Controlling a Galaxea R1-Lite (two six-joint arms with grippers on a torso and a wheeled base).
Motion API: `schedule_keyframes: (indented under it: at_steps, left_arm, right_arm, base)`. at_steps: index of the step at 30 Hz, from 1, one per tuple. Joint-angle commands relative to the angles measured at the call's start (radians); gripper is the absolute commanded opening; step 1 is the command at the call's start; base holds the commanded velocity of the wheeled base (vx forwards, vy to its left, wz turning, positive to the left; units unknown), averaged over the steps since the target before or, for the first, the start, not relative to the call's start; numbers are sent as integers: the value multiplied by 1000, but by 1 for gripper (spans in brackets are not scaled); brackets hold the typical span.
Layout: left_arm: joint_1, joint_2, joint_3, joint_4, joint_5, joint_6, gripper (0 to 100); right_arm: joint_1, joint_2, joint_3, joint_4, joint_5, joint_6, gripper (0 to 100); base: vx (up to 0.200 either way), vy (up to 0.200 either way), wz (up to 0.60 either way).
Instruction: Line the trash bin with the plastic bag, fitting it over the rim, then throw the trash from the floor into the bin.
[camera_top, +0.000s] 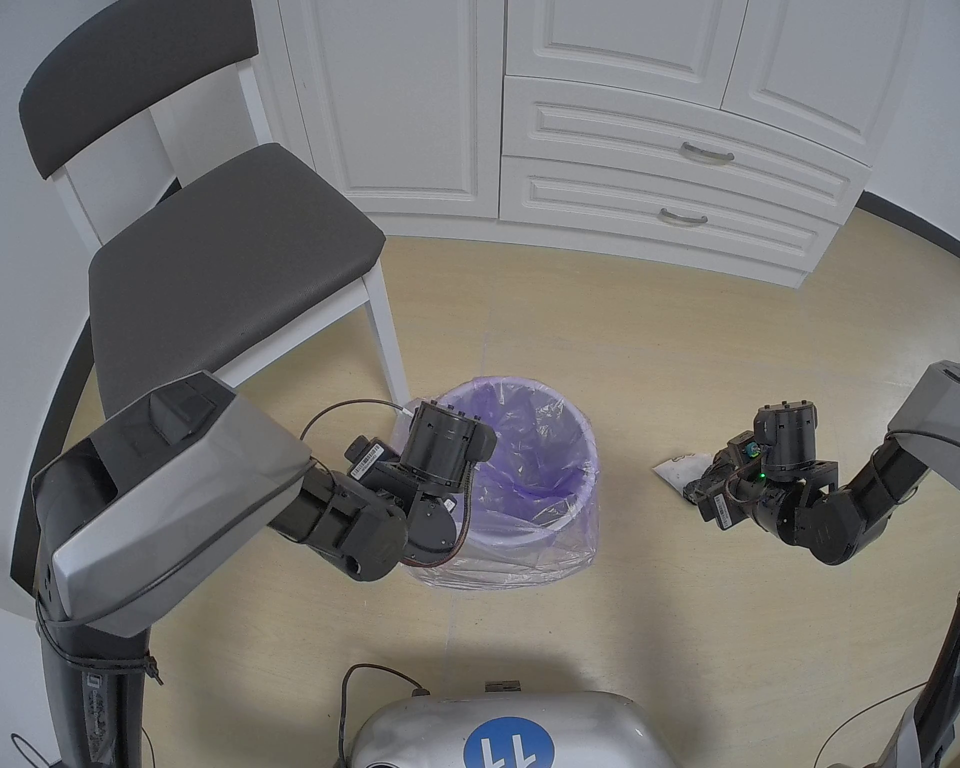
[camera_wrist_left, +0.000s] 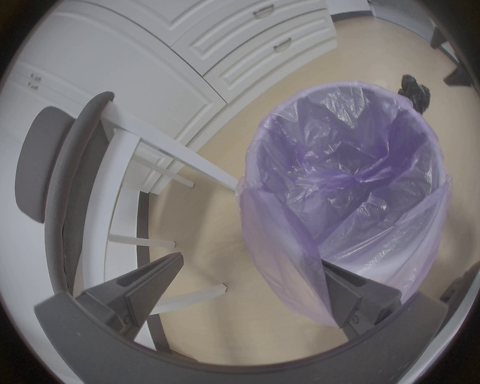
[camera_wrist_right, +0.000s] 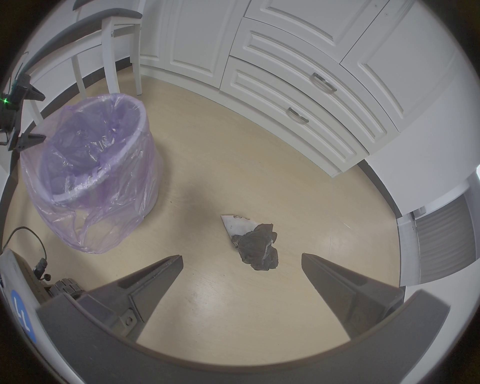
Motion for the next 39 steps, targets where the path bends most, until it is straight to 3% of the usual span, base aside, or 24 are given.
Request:
schedule_keyframes:
  at_steps: [1, 14, 29, 33, 39]
  left_arm:
    - [2, -9, 61, -47, 0, -29, 100]
    - [21, -1, 263, -188, -14, -204, 100]
    - [107, 201, 194, -481, -71, -416, 100]
    - [120, 141, 217, -527, -112, -479, 100]
    - [119, -27, 334, -536, -221, -511, 100]
  right_arm:
    - [2, 20, -1, 0, 0, -1, 100]
    - [13, 78, -12, -29, -8, -1, 100]
    - [16, 167, -15, -176, -9, -24, 100]
    - [19, 134, 0, -158, 11, -24, 100]
    - [21, 146, -3, -152, 107, -9, 100]
  base:
    - [0, 0, 0]
    - [0, 0, 0]
    - [0, 0, 0]
    - [0, 0, 0]
    - [0, 0, 0]
